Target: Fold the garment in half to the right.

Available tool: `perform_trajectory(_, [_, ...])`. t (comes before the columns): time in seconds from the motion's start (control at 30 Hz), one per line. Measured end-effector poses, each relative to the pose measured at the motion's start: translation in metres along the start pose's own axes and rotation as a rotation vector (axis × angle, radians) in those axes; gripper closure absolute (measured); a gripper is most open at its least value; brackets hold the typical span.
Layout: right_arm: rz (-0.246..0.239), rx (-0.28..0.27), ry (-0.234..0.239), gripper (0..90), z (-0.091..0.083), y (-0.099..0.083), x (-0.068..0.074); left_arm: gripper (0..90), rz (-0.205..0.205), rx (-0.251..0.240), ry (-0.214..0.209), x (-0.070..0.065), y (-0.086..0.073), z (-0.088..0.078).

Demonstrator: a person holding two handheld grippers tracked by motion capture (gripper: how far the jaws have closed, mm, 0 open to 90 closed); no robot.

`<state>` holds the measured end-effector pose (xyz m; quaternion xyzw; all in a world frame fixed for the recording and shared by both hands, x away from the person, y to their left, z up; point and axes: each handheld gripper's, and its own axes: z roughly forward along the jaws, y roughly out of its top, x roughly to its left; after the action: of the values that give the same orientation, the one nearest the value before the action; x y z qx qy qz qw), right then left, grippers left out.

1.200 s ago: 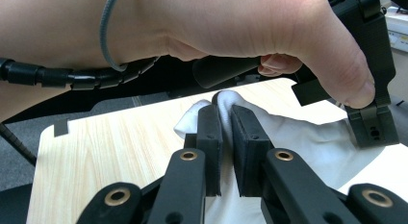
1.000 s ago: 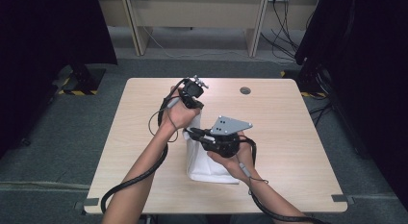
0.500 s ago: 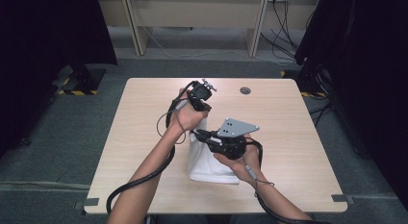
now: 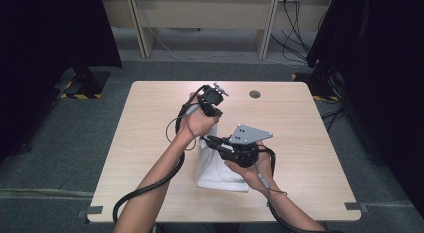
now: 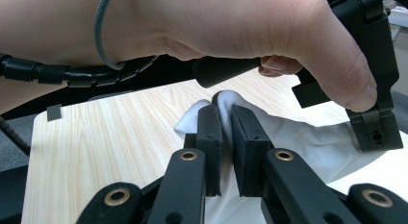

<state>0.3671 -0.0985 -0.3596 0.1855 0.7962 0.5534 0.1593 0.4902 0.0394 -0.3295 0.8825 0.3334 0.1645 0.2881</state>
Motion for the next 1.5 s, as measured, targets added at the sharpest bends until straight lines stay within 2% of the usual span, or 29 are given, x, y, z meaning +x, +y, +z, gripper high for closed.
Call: perform_trajectory(1.5, [0.034,0.023,-0.028,83.0,-0.02,-0.025,-0.008,85.5,0.022,-0.005,-0.033,-0.019,0.004,0.02])
